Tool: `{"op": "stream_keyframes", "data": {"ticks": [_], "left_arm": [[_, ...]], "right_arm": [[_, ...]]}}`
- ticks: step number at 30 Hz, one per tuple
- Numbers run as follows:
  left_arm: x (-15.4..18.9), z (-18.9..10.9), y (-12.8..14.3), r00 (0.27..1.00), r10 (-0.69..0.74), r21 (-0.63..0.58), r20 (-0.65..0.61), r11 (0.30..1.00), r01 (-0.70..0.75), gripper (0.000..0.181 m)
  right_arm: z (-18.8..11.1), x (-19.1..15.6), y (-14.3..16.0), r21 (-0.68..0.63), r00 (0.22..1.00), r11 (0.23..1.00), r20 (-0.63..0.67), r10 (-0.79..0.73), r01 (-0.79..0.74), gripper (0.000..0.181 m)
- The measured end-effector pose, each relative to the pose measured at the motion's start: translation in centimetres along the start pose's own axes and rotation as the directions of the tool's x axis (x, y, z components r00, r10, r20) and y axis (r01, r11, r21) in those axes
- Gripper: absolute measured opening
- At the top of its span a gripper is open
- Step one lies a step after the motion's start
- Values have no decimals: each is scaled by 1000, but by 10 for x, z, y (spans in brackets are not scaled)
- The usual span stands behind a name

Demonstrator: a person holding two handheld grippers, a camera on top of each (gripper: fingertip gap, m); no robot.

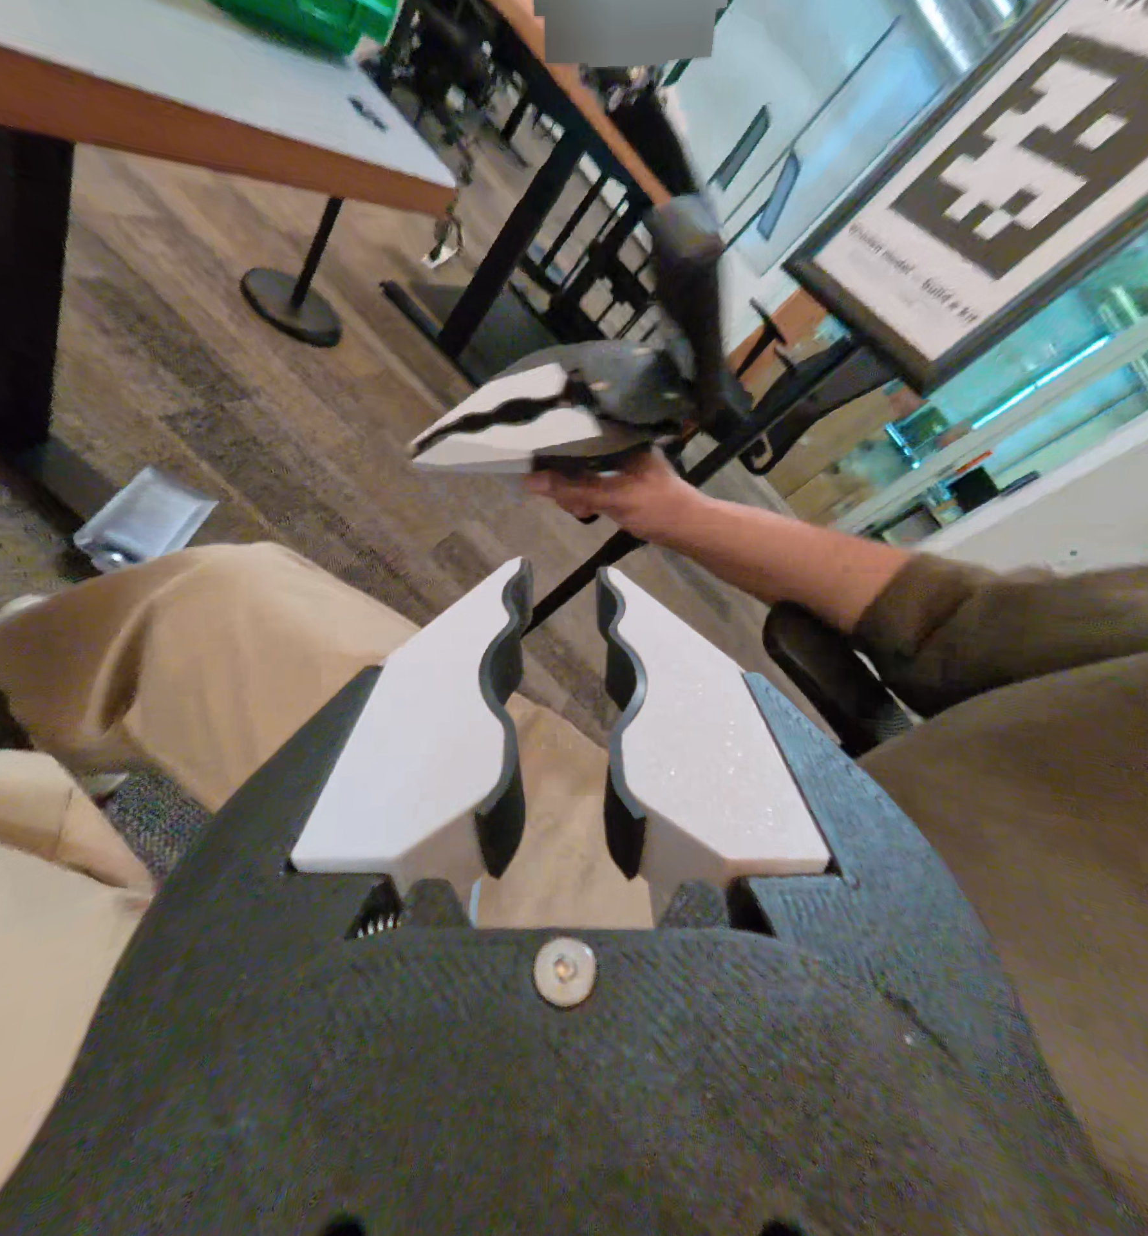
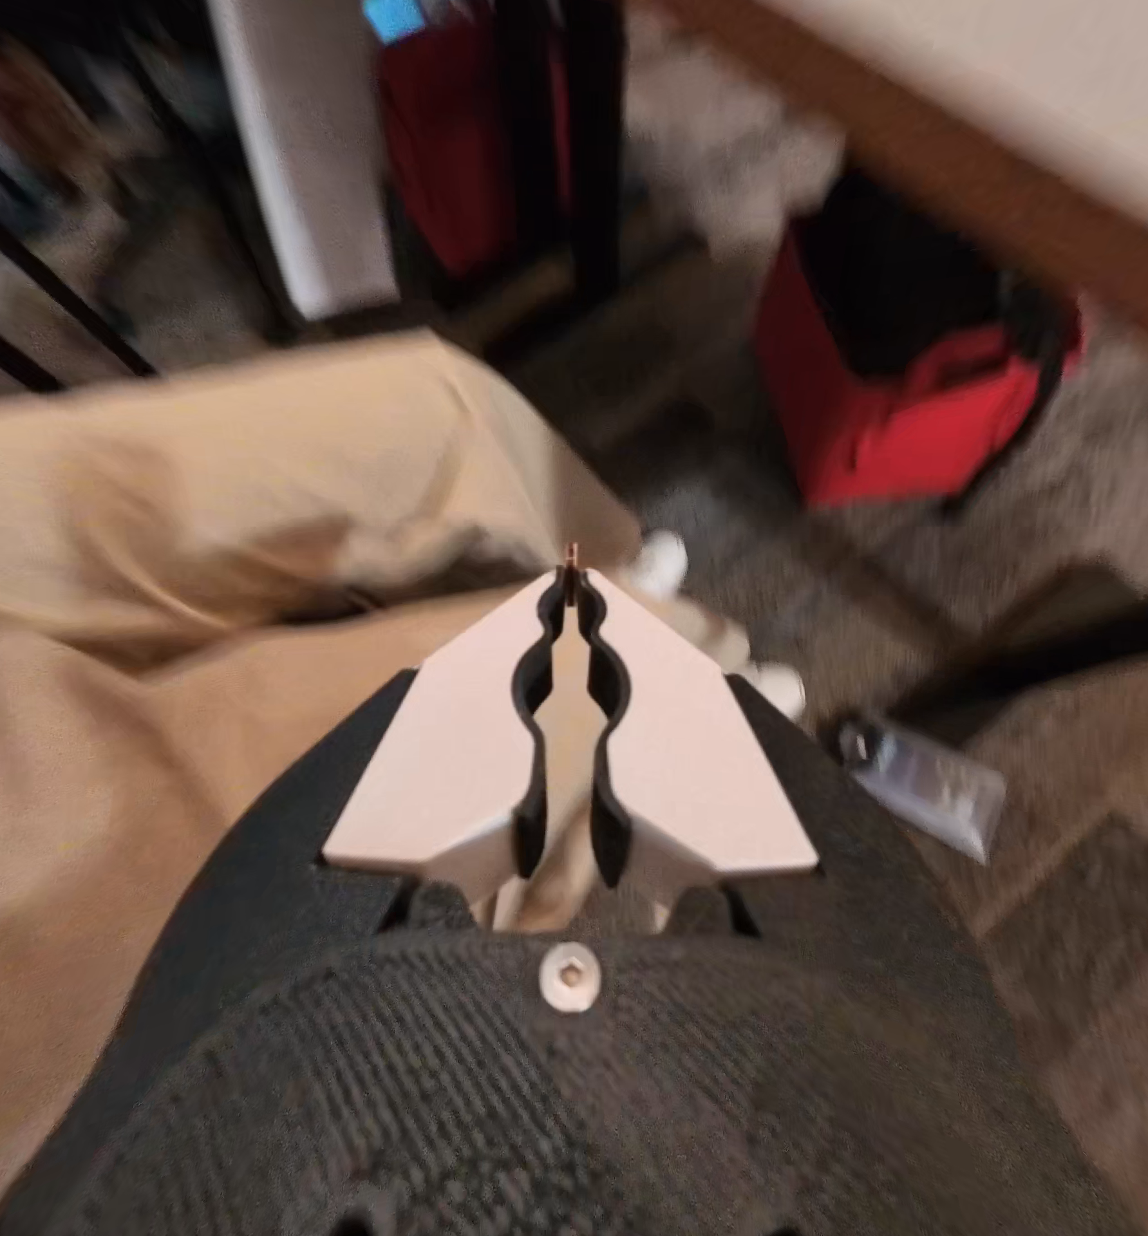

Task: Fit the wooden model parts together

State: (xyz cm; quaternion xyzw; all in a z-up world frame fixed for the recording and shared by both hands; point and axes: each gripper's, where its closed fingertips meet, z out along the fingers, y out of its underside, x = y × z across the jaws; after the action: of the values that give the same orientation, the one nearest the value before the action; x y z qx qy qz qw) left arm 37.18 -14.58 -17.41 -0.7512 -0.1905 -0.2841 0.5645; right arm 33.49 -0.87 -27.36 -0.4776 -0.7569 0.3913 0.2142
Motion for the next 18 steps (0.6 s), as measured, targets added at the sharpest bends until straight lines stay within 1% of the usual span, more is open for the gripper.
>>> {"op": "stream_keyframes", "data": {"ticks": [1, 2, 4, 6, 7, 9, 12, 15, 17, 18], "left_arm": [[0, -4, 0, 1000, 18, 16, 15, 1000, -18, 15], [-4, -7, 1, 998, 43, 25, 49, 999, -44, 15], [-12, -11, 1, 994, 58, 34, 96, 998, -61, 14], [-13, -18, -3, 993, 47, 65, 107, 996, -54, 14], [-16, -21, -4, 991, 45, 81, 125, 995, -55, 14], [-23, -27, -1, 988, 26, 84, 150, 996, -39, 14], [-37, -35, 4, 984, -38, 72, 175, 997, 26, 15], [-60, -37, 14, 974, -80, 45, 213, 996, 72, 18], [-77, -33, 27, 966, -122, 1, 229, 992, 125, 19], [-84, -29, 32, 964, -150, -17, 217, 987, 158, 20]], "right_arm": [[-13, -27, -35, 83, 999, 996, 16, -45, 43, 0], [-24, -49, -63, 129, 993, 985, -12, -118, 118, 0], [-39, -84, -107, 200, 960, 941, -112, -255, 273, 0], [-42, -109, -135, 277, 930, 892, -191, -314, 358, 0], [-38, -116, -141, 303, 924, 877, -207, -321, 372, 0], [-26, -122, -138, 305, 923, 874, -191, -333, 378, 0], [-10, -117, -112, 260, 942, 906, -119, -314, 335, 0], [-3, -102, -86, 247, 984, 953, -16, -175, 173, 1], [-1, -87, -78, 261, 998, 964, 38, -56, 44, 1], [2, -76, -75, 255, 999, 967, 35, -10, 1, 1]]}}
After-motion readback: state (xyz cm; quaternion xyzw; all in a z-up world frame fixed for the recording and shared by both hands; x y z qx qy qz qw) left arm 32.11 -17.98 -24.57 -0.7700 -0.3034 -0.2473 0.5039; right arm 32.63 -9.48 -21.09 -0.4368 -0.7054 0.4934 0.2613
